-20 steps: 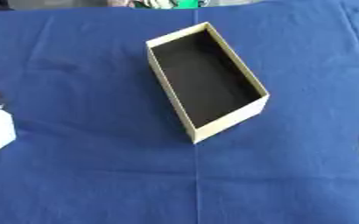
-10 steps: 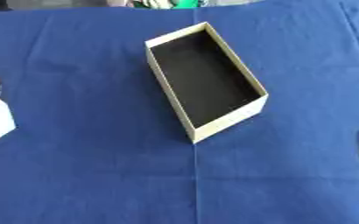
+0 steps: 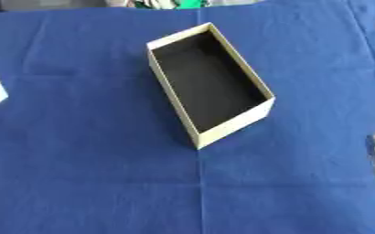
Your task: Pick up objects on the table and place them in the box.
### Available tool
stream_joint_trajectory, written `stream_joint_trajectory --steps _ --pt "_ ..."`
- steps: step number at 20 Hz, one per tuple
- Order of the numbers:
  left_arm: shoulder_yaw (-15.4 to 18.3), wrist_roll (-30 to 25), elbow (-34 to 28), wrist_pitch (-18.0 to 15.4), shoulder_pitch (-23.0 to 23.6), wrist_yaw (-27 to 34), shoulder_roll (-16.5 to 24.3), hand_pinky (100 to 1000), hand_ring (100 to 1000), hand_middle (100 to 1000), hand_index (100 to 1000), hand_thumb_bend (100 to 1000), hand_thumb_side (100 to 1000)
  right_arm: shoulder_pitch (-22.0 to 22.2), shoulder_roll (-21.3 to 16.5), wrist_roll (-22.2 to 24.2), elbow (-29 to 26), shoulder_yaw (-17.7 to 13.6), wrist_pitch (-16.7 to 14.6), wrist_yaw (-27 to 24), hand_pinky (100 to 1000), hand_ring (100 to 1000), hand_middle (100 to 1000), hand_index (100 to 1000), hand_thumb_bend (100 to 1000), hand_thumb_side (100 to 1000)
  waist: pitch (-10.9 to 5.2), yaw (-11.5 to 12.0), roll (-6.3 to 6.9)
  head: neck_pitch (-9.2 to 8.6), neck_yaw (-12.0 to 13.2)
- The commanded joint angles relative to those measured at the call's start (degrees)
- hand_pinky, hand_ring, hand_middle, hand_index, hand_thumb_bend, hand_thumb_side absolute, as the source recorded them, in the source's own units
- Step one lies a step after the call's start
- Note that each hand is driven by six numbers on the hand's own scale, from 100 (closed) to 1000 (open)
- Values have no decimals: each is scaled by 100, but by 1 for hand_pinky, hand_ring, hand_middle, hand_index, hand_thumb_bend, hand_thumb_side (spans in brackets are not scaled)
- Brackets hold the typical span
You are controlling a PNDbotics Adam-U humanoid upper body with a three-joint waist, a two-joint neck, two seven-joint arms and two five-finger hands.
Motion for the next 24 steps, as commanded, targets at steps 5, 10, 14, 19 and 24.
stream_joint_trajectory --steps 5,10,14,19,24 --pt "188 -230 266 -538 -955 -352 -1112 615 623 490 559 100 196 -231 -373 7 -64 -87 -174 -140 728 870 610 837 100 1000 -165 -63 18 6 3" --pt "325 417 572 -568 -1384 -1251 -2240 605 615 485 548 100 174 -444 -453 72 -64 -63 -254 -298 726 866 612 835 100 1000 -141 -184 -7 -71 161" --pt "423 952 885 -613 -1599 -2202 -3032 605 618 488 548 100 173 -615 -491 145 -64 -41 -294 -419 724 862 614 833 100 1000 -109 -335 -22 -149 366" --pt "398 1407 1301 -733 -1755 -3417 -3851 603 635 505 560 100 173 -904 -483 259 -64 28 -319 -635 724 861 615 833 100 1000 -87 -590 -7 -206 771" --pt "340 1746 1594 -823 -1785 -4352 -4318 600 646 515 568 100 171 -1148 -391 408 -64 102 -277 -836 724 861 615 833 100 1000 -60 -848 2 -216 1082"
